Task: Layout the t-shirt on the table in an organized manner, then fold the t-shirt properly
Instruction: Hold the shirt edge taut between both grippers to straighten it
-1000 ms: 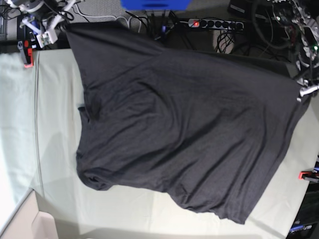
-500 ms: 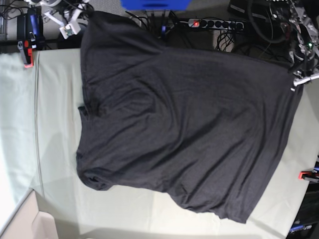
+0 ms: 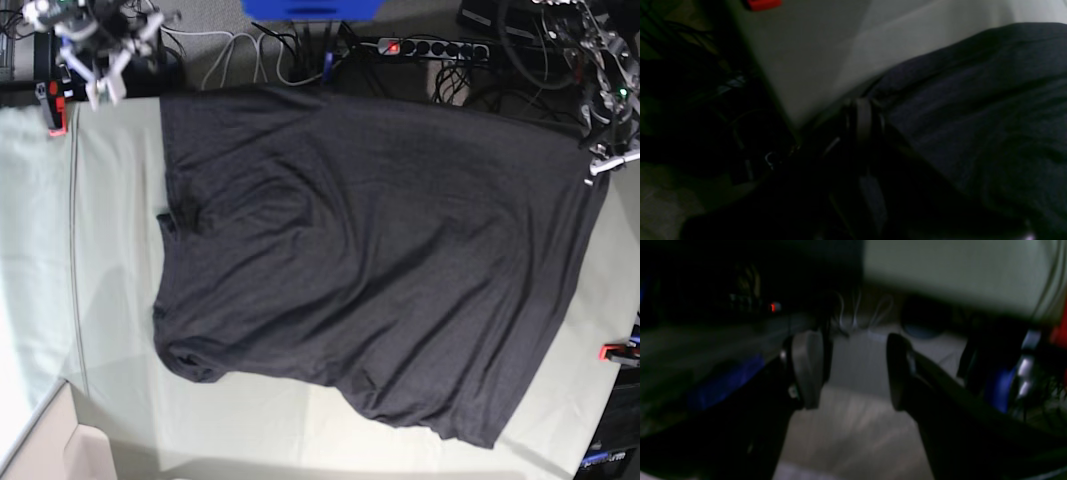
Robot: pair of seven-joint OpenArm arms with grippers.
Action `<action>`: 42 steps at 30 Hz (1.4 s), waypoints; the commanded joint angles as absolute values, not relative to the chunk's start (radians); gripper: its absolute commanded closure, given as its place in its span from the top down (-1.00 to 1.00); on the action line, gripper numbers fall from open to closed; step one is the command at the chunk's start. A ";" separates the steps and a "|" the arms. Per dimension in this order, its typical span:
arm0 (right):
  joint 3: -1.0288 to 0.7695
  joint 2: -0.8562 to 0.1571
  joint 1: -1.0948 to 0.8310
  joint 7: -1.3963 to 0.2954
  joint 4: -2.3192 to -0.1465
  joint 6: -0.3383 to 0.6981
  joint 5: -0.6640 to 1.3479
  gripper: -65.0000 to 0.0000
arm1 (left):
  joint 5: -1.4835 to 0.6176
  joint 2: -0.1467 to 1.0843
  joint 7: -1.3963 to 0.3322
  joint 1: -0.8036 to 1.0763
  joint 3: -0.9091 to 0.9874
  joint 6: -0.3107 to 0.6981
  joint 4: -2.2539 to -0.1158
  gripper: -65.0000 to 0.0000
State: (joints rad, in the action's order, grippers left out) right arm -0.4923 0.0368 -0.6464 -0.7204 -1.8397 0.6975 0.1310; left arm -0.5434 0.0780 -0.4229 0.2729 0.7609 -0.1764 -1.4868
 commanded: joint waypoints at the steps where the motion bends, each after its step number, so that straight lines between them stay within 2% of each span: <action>1: -0.496 0.033 -0.630 -0.704 -1.851 0.698 0.142 -0.03 | -0.539 0.091 -0.403 0.271 0.766 -0.173 -1.506 -1.00; 14: -0.430 0.035 -0.489 -0.694 -1.626 0.698 0.140 -0.03 | -0.547 0.127 -0.403 0.269 0.766 -0.173 -1.506 -1.00; 23: -0.427 0.035 -0.466 -0.694 -1.600 0.698 0.140 -0.06 | -0.547 0.125 -0.403 0.268 0.766 -0.173 -1.508 -1.00; 25: -0.427 0.035 -0.467 -0.699 -1.600 0.698 0.140 -0.16 | -0.547 0.125 -0.403 0.268 0.766 -0.173 -1.506 -1.00; 27: -0.427 0.035 -0.473 -0.704 -1.600 0.698 0.140 -0.35 | -0.547 0.125 -0.403 0.268 0.766 -0.173 -1.506 -1.00; 32: -0.426 0.036 -0.504 -0.704 -1.601 0.698 0.140 -1.00 | -0.547 0.125 -0.403 0.266 0.766 -0.173 -1.514 -1.00; 42: -0.478 0.038 -0.522 -0.697 -1.630 0.698 0.147 -1.00 | -0.547 0.125 -0.403 0.254 0.766 -0.173 -1.517 -1.00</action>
State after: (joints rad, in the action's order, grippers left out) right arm -0.4709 0.0494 -0.5182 -0.7170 -1.6104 0.6949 0.1356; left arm -0.5476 0.1131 -0.4229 0.2592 0.7624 -0.1761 -1.4940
